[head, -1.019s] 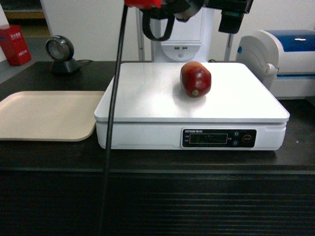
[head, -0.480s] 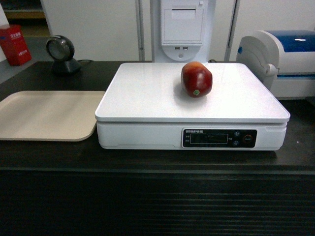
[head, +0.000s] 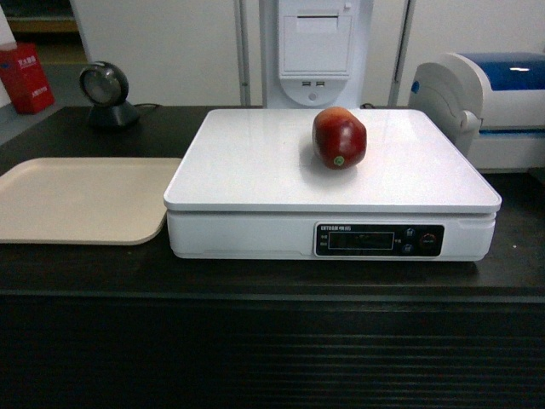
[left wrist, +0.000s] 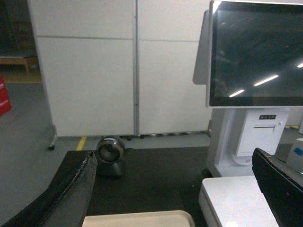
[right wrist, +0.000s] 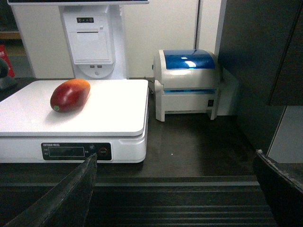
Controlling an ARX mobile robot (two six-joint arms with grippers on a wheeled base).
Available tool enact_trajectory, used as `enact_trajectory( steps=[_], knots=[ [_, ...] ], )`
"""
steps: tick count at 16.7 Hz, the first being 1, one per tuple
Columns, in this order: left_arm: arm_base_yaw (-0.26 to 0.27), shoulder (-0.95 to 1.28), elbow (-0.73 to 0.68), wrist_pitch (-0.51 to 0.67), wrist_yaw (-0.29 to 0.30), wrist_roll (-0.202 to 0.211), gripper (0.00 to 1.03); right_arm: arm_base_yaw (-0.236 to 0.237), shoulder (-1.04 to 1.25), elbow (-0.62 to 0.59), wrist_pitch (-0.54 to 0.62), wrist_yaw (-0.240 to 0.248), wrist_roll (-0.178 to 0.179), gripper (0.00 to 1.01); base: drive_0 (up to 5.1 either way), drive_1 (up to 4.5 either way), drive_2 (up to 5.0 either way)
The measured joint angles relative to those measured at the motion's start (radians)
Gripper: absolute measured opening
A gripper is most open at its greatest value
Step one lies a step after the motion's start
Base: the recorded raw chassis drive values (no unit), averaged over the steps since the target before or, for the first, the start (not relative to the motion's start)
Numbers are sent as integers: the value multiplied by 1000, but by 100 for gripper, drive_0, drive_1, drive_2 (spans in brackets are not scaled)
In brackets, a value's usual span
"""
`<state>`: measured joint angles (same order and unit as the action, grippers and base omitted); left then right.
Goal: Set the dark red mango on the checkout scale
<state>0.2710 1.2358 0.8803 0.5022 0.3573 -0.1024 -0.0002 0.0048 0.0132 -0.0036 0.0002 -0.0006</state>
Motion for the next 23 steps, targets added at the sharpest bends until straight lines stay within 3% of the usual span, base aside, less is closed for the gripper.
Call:
enact_trajectory(
  steps=[2, 3, 4, 6, 10, 11, 14, 15, 16, 23],
  knots=[
    [18, -51, -31, -9, -34, 0, 98, 0, 0, 0, 0, 0, 0, 98, 0, 0, 0],
    [11, -93, -33, -118, -72, 19, 93, 0, 0, 0, 0, 0, 0, 98, 0, 0, 0],
    [-11, -157, -79, -190, -106, 51, 82, 0, 0, 0, 0, 0, 0, 98, 0, 0, 0],
    [-67, -291, -267, -148, -138, 82, 57, 0, 0, 0, 0, 0, 0, 98, 0, 0, 0],
    [-139, -440, -531, -61, -223, 85, 8, 0, 0, 0, 0, 0, 0, 98, 0, 0, 0],
    [-156, -471, -571, -50, -235, 87, 2, 0, 0, 0, 0, 0, 0, 98, 0, 0, 0],
    [-203, -568, -678, -43, -302, 88, 2, 0, 0, 0, 0, 0, 0, 98, 0, 0, 0],
    [-269, -606, -708, -47, -351, 88, 2, 0, 0, 0, 0, 0, 0, 98, 0, 0, 0],
    [-280, -637, -729, -54, -345, 91, 2, 0, 0, 0, 0, 0, 0, 98, 0, 0, 0],
    [-270, -831, -825, -156, -358, 91, 2, 0, 0, 0, 0, 0, 0, 98, 0, 0, 0]
  ],
)
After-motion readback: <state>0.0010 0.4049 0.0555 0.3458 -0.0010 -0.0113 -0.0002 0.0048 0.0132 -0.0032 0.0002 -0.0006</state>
